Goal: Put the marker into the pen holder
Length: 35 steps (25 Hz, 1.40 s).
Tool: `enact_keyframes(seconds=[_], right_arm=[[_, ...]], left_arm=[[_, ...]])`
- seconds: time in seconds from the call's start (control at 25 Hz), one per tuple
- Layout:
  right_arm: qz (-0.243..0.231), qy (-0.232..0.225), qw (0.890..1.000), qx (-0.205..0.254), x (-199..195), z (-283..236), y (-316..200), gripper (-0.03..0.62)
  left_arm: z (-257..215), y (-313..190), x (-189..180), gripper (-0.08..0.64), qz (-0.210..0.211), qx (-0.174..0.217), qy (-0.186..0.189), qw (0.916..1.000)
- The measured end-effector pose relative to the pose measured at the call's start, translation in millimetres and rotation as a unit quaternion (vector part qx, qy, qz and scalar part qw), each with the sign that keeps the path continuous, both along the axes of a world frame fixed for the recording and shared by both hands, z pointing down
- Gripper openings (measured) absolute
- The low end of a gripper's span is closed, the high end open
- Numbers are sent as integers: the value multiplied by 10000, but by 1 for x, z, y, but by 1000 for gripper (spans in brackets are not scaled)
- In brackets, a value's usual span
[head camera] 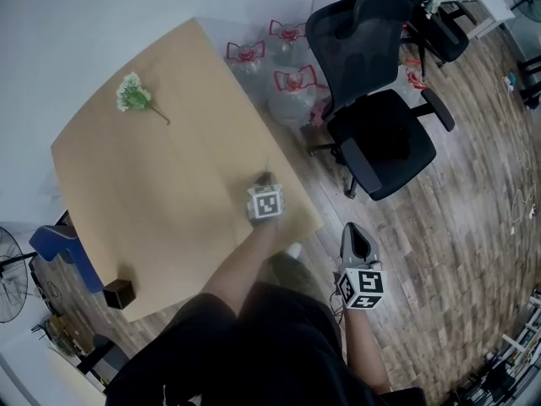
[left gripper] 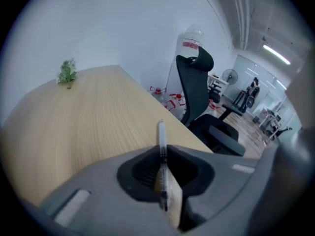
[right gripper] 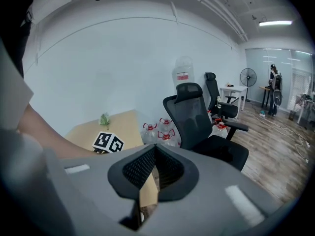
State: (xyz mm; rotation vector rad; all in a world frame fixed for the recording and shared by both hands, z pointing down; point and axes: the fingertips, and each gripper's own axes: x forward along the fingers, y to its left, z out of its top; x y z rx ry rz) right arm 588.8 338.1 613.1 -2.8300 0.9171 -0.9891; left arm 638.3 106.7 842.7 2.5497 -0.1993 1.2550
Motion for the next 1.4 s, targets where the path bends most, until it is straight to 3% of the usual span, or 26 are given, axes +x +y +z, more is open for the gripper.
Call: enact_keyframes(seconds=[0.28, 0.68, 0.92, 1.04, 1.2, 1.4], right_arm=[[35, 24, 10000, -40, -7, -4, -1, 3], [-412, 95, 9991, 80, -35, -11, -34, 3], [-808, 165, 9959, 366, -50, -19, -56, 3], [-1131, 191, 9918, 564, -54, -19, -71, 3], [-1522, 163, 9866, 572, -70, -4, -83, 3], [-1523, 271, 9858, 650, -93, -13, -101, 3]], left_arm=[[-2, -2, -3, 44, 126, -158, -71, 9998], [-72, -21, -26, 43, 8, -52, 955, 9954], [-126, -32, -73, 44, -336, -53, 1363, 9901], [-157, -37, -97, 43, -489, 127, 1595, 9859], [-194, -33, -152, 44, -602, 325, 1885, 9797], [-239, -35, -218, 43, -623, 404, 2205, 9726]])
